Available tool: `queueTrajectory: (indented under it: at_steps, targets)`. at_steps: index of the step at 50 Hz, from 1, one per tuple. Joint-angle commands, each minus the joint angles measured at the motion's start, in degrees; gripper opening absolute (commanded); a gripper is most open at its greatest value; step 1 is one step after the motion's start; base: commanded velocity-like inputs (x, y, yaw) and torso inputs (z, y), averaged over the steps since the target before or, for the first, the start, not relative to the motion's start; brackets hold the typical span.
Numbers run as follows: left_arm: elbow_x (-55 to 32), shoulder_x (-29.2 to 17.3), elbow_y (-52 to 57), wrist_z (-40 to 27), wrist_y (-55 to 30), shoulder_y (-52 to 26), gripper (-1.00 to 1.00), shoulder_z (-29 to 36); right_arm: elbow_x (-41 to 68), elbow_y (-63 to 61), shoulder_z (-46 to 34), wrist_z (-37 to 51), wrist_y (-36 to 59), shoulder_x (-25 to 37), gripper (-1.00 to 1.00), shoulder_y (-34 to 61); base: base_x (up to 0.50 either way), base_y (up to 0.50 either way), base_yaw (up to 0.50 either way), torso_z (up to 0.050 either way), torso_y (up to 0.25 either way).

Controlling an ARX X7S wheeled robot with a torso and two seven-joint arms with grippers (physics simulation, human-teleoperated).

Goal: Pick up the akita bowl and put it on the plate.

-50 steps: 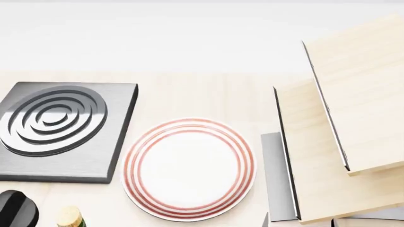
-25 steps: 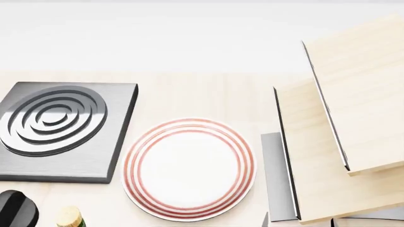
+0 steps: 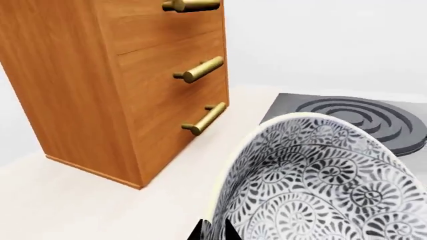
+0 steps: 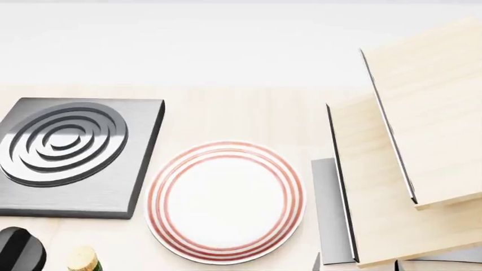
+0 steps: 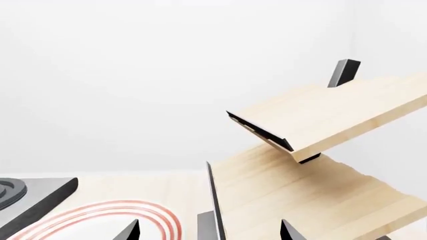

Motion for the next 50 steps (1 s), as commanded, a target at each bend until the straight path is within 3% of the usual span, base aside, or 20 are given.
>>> queueTrajectory:
  at_steps: [1, 8, 25, 35, 50]
  targets:
    - [0.8, 1.7, 3.3, -0.5, 4.3, 0.3, -1.0, -2.9, 0.1, 0.2, -0.1, 0.1, -0.1, 0.1, 1.0, 0.1, 0.0, 0.0, 0.0, 0.0, 0.0]
    - [3.0, 3.2, 4.9, 0.7, 8.9, 0.7, -1.0, -3.9, 0.1, 0.5, -0.2, 0.2, 0.0, 0.2, 1.0, 0.4, 0.0, 0.0, 0.0, 0.0, 0.0]
    - [1.9, 2.0, 7.8, -0.9, 7.9, -0.5, -1.0, -5.9, 0.2, 0.6, -0.5, 0.5, -0.1, 0.4, 1.0, 0.5, 0.0, 0.0, 0.0, 0.0, 0.0]
    - [1.6, -0.9, 11.8, -4.9, 3.9, -2.9, -1.0, -6.3, 0.4, 0.5, -0.6, 0.6, 0.0, 0.5, 1.0, 0.5, 0.0, 0.0, 0.0, 0.0, 0.0]
    - [-10.1, -9.4, 19.3, -13.1, -6.1, -6.7, -1.0, -15.4, 1.2, 0.6, -0.6, 0.6, 0.1, 0.8, 1.0, 0.7, 0.0, 0.0, 0.0, 0.0, 0.0]
